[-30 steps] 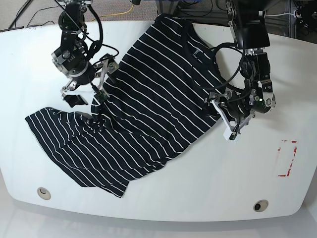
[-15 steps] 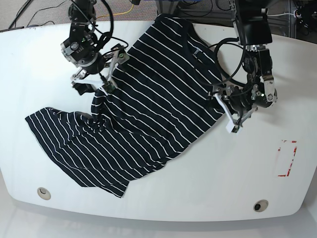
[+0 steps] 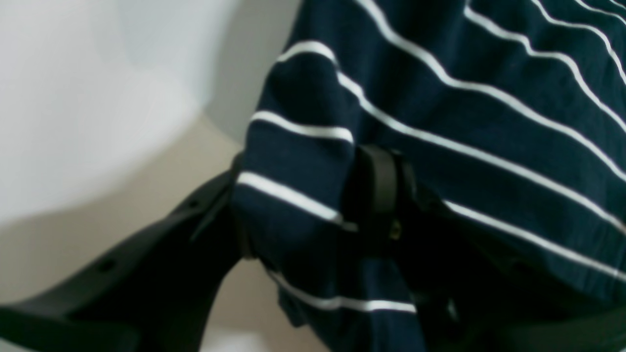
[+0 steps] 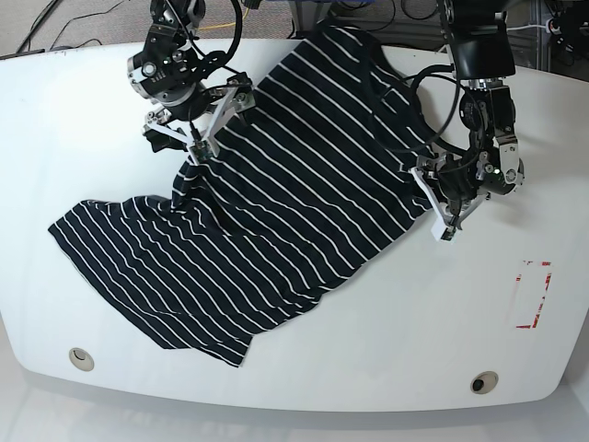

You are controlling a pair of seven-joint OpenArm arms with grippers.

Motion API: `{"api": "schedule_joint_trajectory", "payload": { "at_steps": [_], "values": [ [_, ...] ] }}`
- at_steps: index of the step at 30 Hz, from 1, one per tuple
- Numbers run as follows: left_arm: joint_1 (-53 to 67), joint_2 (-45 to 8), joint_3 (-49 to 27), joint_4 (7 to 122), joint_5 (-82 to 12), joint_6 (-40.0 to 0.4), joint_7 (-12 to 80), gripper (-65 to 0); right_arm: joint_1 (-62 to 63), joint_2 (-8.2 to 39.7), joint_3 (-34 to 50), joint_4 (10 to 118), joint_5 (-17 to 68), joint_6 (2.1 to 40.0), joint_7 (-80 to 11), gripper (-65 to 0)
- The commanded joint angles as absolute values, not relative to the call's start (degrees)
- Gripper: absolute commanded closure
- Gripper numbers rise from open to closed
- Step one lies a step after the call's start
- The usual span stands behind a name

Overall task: Layout the t-shirt on the table in an organized manner, then fold the t-shirt properly
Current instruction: 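Move the left gripper to the shirt's side edge and grasp it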

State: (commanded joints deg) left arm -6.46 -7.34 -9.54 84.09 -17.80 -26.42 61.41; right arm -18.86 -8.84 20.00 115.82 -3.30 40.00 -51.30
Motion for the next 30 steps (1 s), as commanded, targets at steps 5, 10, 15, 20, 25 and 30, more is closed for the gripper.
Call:
{"api": "schedule_joint_trajectory", "payload": {
  "at_steps": [5,10,15,20,25,30],
  "values": [
    [-6.4,-8.7,-9.5,84.1,-18.0,-26.4,61.4,-24.6,-18.9,-8.8,23.5,115.6,0.1,40.0,-51.3,-65.0],
    [-6.3,-9.1,-9.6,84.2,-18.0,-26.4,61.4,-24.6,-19.2,-8.8,24.2,114.9,0.7,40.0,-51.3,-65.0],
    [-5.1,-9.5,-9.6,84.2,-18.1,-26.5,61.4,-24.6,-19.8,-9.0,24.2,114.0,0.8,40.0,-51.3,-65.0],
    [-3.6,-9.7,-9.8,85.6,-18.1,-26.5,61.5,-24.4,-19.7,-9.0,24.4,113.1,3.8,40.0,-51.3,-65.0],
    [0.7,-10.2,-9.8,90.3,-18.1,-26.5,61.5,-24.4,-19.6,-9.0,26.2,112.9,6.3,40.0,-51.3,-65.0],
    [4.9,-9.9,-9.8,94.6,-18.1,-26.4,61.5,-24.3,-18.8,-8.5,26.5,112.9,6.2,40.0,-51.3,-65.0]
  ]
}}
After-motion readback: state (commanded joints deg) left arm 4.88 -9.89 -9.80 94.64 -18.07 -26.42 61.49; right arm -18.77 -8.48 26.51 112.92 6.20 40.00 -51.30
